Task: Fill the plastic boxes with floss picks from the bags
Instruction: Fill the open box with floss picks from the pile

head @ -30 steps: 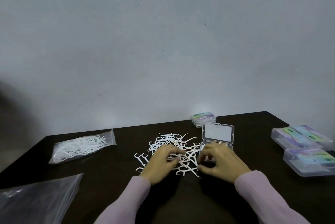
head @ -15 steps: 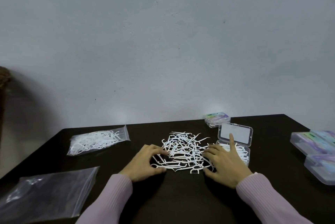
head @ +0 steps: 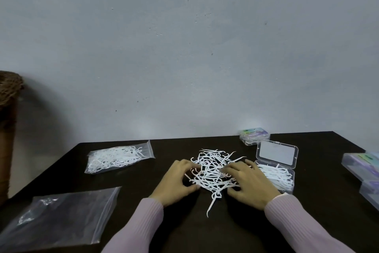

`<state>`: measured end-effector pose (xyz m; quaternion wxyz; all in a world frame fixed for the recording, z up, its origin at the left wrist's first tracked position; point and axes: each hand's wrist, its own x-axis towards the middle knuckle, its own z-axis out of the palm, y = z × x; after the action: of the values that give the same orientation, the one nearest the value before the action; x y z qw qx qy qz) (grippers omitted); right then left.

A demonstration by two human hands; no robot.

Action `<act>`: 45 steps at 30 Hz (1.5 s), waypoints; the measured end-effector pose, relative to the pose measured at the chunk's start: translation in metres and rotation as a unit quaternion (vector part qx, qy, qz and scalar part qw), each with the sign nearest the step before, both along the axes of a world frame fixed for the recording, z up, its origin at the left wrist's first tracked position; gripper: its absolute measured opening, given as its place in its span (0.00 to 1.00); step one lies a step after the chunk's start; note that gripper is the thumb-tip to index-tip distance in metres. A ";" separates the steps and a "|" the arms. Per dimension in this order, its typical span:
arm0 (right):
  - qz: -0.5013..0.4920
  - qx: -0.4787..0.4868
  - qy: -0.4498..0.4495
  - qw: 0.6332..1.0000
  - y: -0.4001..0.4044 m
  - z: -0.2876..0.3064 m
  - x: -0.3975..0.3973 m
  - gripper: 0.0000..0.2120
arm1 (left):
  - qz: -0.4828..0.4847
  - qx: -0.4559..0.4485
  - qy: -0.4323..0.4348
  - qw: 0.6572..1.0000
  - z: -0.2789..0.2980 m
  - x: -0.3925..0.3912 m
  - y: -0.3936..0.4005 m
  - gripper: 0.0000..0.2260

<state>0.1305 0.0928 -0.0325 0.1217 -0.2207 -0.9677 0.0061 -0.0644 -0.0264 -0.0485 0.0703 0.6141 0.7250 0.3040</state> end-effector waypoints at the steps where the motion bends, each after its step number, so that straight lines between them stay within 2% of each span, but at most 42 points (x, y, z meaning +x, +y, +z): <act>1: -0.007 -0.017 -0.024 1.000 0.002 -0.001 0.001 0.30 | -0.007 -0.014 0.015 1.000 0.000 -0.001 0.000 0.24; 3: -0.015 -0.023 -0.057 0.998 0.003 0.000 0.000 0.32 | -0.017 -0.056 0.016 0.998 -0.002 0.001 0.002 0.27; 5: -0.016 -0.029 -0.046 0.998 0.003 -0.002 -0.002 0.30 | -0.010 -0.072 0.024 0.997 -0.004 0.005 0.005 0.25; 9: 0.011 0.010 -0.003 1.000 0.004 -0.003 -0.005 0.20 | 0.000 -0.038 0.056 0.998 -0.001 0.010 0.007 0.20; 11: 0.015 0.017 -0.011 1.000 0.003 -0.003 -0.004 0.17 | -0.001 -0.020 0.079 0.997 0.002 0.012 0.006 0.17; 15: 0.020 0.008 -0.026 0.999 0.003 0.001 0.000 0.20 | -0.003 0.003 0.126 0.992 0.003 0.015 0.004 0.14; 19: 0.038 -0.010 -0.046 0.998 0.002 0.000 0.001 0.23 | -0.010 -0.002 0.142 0.990 0.005 0.016 0.004 0.17; 22: 0.046 0.024 -0.040 0.998 -0.001 0.003 0.001 0.19 | -0.023 -0.017 0.134 0.991 0.008 0.017 0.005 0.14; 25: 0.062 0.049 -0.032 0.996 0.002 0.004 0.001 0.14 | -0.026 -0.010 0.158 0.987 0.008 0.018 0.005 0.13; 27: 0.093 0.100 0.001 0.991 0.005 0.001 0.000 0.08 | -0.033 -0.003 0.181 0.983 0.007 0.019 0.005 0.13; 28: 0.102 0.114 0.009 0.988 0.006 0.002 -0.001 0.07 | -0.034 -0.001 0.193 0.981 0.007 0.020 0.004 0.13; 31: 0.081 0.141 0.022 0.986 0.007 -0.005 -0.002 0.14 | -0.040 0.017 0.229 0.972 0.006 0.021 0.004 0.12; 34: 0.090 0.103 0.021 0.990 0.001 -0.003 0.002 0.10 | -0.045 0.037 0.252 0.966 0.004 0.022 0.005 0.11; 38: 0.042 0.096 -0.018 0.994 0.001 -0.003 -0.001 0.13 | -0.038 0.069 0.255 0.964 0.003 0.021 0.003 0.10; 40: 0.042 0.119 -0.003 0.992 -0.001 -0.001 -0.002 0.11 | -0.031 0.092 0.246 0.964 0.003 0.021 0.002 0.10; 42: 0.046 0.136 0.028 0.989 0.004 -0.008 -0.005 0.14 | -0.024 0.097 0.224 0.970 0.006 0.022 0.001 0.10; 45: 0.058 0.125 0.060 0.989 0.003 -0.004 -0.002 0.04 | -0.012 0.105 0.181 0.978 0.009 0.020 -0.002 0.10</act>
<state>0.1282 0.0955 -0.0368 0.2055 -0.1469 -0.9629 -0.0947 -0.0446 -0.0284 -0.0400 -0.1236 0.6713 0.6824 0.2618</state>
